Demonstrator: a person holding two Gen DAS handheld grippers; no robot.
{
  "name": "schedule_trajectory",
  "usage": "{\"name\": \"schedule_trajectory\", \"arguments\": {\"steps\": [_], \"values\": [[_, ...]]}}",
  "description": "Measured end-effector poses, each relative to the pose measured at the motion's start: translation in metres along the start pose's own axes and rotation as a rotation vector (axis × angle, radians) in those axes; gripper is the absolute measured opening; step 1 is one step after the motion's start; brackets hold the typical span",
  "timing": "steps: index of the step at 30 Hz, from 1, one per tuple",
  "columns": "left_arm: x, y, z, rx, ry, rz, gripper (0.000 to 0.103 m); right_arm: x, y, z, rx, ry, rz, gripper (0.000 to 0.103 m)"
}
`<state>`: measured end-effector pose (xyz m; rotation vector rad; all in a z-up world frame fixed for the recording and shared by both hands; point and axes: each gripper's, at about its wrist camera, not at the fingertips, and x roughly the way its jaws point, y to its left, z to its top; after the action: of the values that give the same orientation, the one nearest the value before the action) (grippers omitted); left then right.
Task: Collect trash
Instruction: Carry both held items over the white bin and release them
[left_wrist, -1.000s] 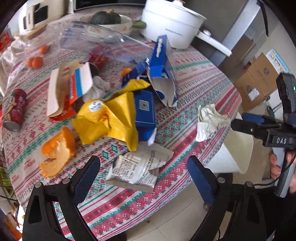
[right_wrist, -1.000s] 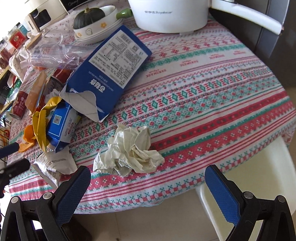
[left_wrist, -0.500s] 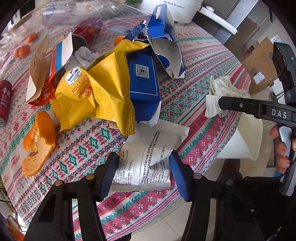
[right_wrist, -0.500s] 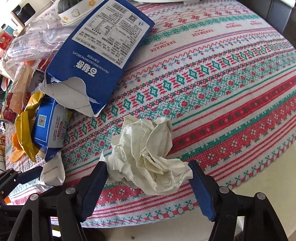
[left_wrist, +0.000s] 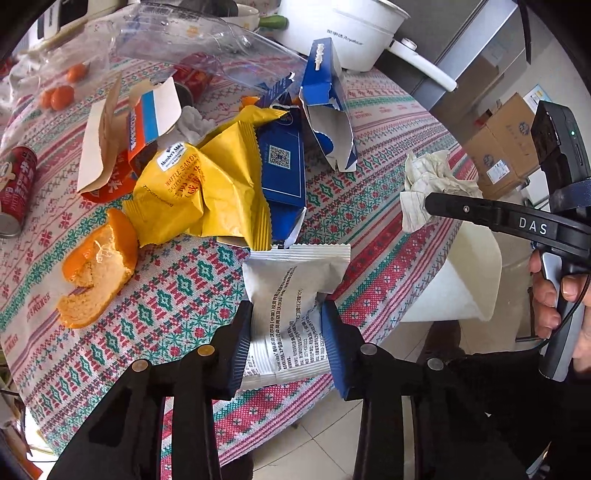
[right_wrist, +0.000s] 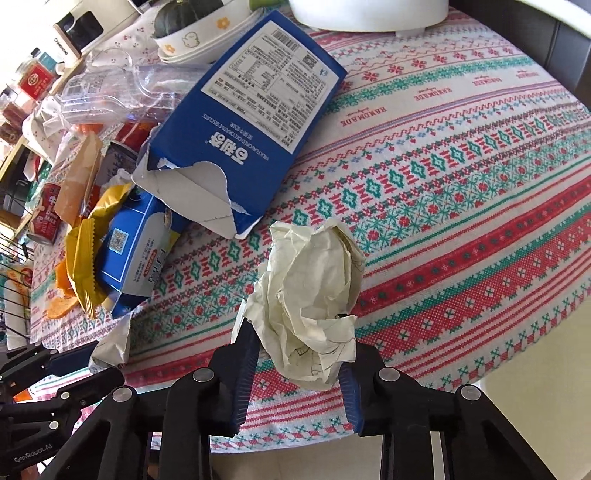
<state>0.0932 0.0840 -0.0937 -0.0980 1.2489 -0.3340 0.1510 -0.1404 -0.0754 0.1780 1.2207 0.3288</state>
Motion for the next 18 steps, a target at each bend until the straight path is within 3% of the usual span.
{"name": "schedule_trajectory", "arguments": {"steps": [9,18], "values": [[-0.028,-0.003,-0.006,-0.016,-0.075,-0.023,0.039,-0.026,-0.013,-0.003,0.02,-0.044,0.024,0.036],[-0.025,-0.027,-0.008,0.019,-0.074,-0.053,0.039,-0.054,-0.047,-0.016,0.061,-0.082,-0.013,0.036]]}}
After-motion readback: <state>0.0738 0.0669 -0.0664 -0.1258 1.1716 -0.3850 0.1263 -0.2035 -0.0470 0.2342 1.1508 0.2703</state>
